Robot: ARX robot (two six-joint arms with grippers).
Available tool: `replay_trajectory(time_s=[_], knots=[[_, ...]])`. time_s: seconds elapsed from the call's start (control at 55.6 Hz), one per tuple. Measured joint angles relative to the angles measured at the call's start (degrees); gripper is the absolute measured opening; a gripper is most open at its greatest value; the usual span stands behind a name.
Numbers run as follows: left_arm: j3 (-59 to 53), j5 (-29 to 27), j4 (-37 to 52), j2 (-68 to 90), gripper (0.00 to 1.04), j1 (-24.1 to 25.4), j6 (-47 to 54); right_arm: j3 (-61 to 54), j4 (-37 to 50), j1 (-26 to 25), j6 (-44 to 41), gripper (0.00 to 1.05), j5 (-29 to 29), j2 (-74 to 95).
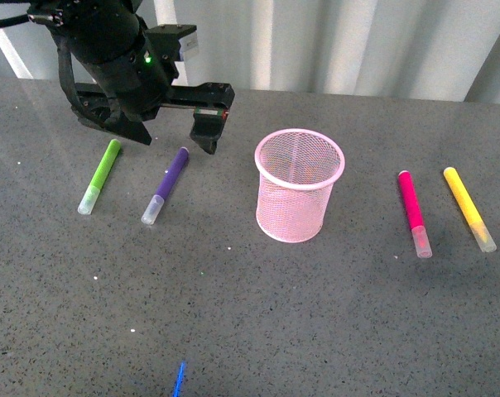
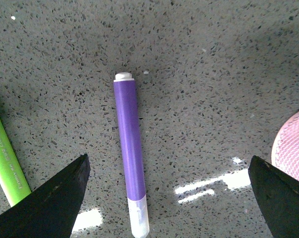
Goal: Insert purple and pink pens into pink cup
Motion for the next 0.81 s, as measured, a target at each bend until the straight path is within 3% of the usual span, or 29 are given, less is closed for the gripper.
replay_trajectory(time_s=[0.809], knots=[[3.7, -2.4, 3.4, 8.8, 0.98, -0.3, 2.8, 0.0, 0.0, 0.0, 0.0, 0.98, 0.0, 0.0]])
